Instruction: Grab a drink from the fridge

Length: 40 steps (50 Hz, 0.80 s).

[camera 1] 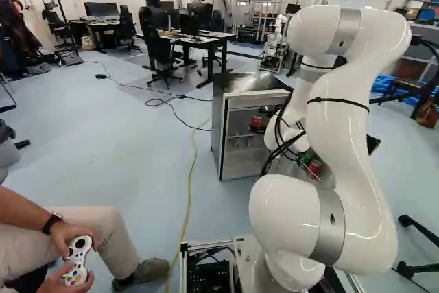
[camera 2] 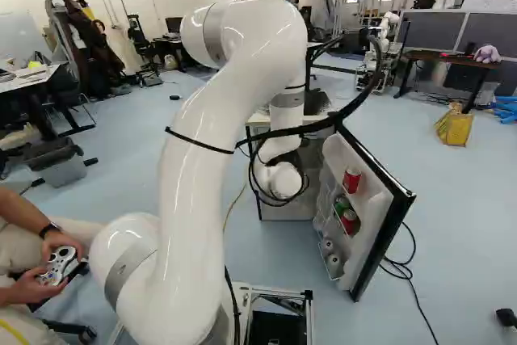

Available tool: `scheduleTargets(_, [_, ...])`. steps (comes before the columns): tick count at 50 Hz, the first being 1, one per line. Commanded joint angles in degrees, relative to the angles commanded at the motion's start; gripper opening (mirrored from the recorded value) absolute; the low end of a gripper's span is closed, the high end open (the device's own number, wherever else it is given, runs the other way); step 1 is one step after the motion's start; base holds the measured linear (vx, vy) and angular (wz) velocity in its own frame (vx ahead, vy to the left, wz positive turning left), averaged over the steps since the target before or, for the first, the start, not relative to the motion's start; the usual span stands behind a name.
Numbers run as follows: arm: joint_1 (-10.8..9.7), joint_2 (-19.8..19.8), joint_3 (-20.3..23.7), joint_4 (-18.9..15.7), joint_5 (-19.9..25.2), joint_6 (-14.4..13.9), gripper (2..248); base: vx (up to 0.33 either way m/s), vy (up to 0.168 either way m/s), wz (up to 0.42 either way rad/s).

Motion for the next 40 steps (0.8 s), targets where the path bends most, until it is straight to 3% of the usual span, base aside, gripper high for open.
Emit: scheduleTargets(40, [-0.25,8.35,4.30,0.30,0.00,0.00,97,0.000,0.000,0.000])
